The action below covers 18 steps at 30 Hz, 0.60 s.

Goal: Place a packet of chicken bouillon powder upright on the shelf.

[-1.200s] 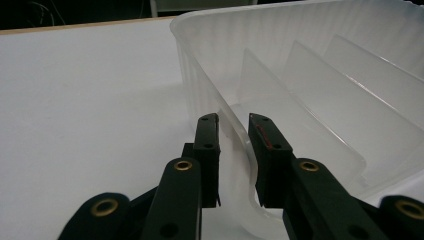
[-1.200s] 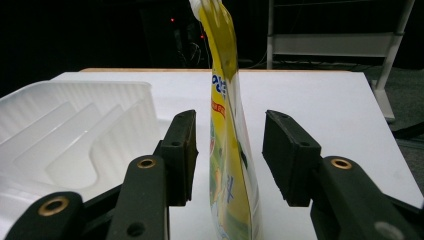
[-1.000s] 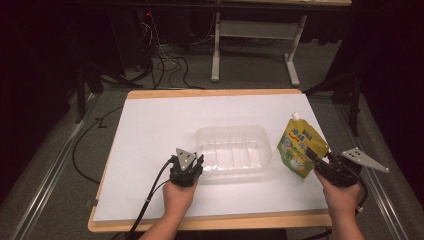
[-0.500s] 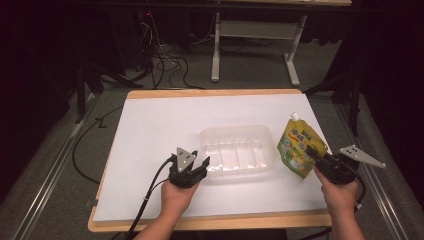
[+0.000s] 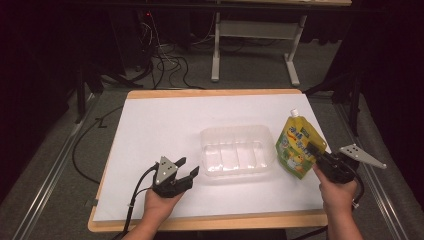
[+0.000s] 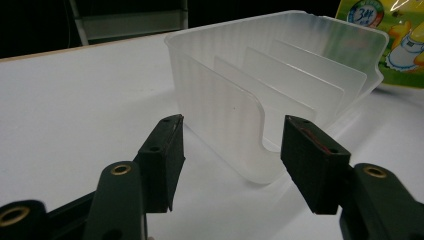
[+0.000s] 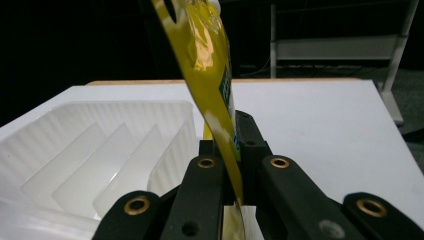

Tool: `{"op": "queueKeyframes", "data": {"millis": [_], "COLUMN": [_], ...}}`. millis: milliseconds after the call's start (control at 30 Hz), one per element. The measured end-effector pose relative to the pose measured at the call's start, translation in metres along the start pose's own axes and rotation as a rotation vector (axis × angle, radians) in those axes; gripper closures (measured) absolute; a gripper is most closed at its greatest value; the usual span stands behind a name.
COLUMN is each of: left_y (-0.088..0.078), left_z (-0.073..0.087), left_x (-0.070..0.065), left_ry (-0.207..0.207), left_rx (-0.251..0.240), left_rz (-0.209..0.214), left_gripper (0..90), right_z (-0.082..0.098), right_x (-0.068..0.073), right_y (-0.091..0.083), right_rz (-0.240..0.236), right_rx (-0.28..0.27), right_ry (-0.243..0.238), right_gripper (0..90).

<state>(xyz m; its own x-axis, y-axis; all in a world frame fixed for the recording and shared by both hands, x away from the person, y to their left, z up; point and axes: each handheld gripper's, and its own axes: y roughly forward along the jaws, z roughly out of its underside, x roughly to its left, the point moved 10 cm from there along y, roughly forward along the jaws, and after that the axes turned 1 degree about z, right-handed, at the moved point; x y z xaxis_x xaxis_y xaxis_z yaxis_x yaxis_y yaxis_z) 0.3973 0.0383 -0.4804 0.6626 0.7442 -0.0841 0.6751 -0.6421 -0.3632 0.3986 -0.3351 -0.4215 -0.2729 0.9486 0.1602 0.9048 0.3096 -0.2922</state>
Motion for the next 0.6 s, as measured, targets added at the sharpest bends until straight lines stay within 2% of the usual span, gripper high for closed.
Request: {"op": "queueKeyframes", "data": {"millis": [167, 267, 600], "left_y": [-0.001, 0.001, 0.010], "left_z": [0.000, 0.000, -0.002], "left_x": [0.001, 0.001, -0.001], "left_ry": [0.008, 0.012, 0.003], "left_rx": [-0.005, -0.003, -0.003], "left_rz": [0.001, 0.003, 0.014], "left_gripper": [42.5, 42.3, 42.1], "right_z": [-0.009, -0.016, -0.053], "right_x": [0.003, 0.006, 0.024], "right_y": [-0.006, -0.010, -0.029], "right_rz": [0.007, -0.001, -0.013], "right_rx": [-0.029, -0.056, -0.153], "right_ry": [-0.008, 0.004, 0.001], "right_gripper": [90.0, 90.0, 90.0]}}
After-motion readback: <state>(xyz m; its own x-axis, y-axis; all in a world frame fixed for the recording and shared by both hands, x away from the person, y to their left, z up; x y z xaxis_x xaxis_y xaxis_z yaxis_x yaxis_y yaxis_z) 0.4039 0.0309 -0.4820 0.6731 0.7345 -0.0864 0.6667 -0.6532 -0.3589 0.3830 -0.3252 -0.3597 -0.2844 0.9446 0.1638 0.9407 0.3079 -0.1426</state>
